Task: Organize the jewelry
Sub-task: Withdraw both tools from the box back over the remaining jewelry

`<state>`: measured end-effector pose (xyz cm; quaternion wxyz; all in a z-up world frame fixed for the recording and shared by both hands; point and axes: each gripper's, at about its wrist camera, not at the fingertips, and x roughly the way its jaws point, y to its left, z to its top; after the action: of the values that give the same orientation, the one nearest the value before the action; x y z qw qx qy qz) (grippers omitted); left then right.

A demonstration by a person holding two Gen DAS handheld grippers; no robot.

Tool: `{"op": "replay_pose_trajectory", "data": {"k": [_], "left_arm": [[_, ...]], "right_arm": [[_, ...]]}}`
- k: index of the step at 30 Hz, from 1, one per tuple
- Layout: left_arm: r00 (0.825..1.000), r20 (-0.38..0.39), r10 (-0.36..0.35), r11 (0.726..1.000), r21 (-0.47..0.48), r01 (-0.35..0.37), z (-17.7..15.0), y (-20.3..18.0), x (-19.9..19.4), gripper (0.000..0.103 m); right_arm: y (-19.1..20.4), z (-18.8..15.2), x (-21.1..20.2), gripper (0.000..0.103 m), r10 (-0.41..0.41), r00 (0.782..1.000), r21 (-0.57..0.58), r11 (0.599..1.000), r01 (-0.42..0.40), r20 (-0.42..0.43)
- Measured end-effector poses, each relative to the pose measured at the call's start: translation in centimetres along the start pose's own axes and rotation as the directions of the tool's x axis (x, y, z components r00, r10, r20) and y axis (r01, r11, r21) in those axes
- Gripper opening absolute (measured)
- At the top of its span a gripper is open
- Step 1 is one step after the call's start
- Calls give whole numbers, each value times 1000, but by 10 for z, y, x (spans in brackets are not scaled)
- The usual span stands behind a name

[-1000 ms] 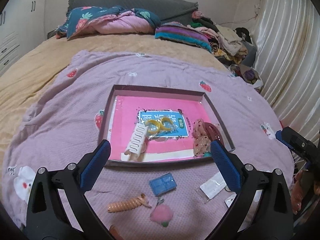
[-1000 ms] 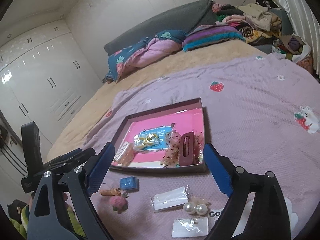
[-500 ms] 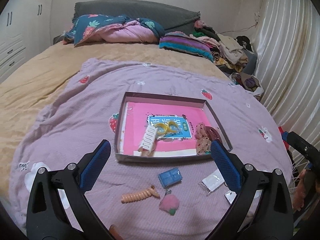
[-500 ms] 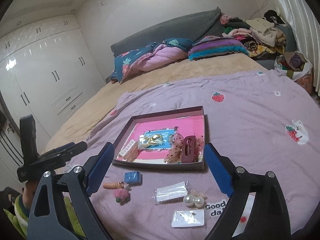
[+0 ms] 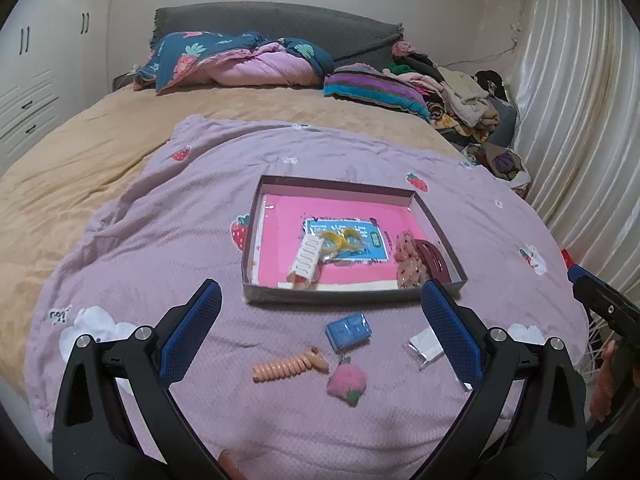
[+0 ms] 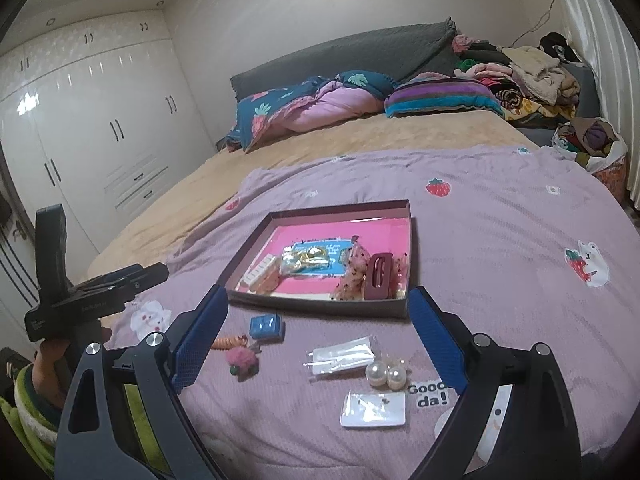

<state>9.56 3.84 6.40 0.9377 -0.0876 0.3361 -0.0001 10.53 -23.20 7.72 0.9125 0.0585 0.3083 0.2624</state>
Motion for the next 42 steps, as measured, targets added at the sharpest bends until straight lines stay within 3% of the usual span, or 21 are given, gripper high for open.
{"op": "replay_pose_trajectory", "data": {"k": [18, 32, 42], "left_arm": [[998, -59, 18, 996, 86, -13, -35, -18, 3, 93], [992, -124, 39, 995, 96, -27, -60, -12, 16, 93], [981, -193, 9, 995, 103, 11, -76, -16, 34, 93]], "right_arm": [[12, -37, 16, 91, -18, 995, -68, 998, 12, -94], [-3, -60, 25, 91, -77, 986, -80, 995, 65, -147], [-18, -66, 34, 91, -96, 979, -54, 995, 88, -181]]}}
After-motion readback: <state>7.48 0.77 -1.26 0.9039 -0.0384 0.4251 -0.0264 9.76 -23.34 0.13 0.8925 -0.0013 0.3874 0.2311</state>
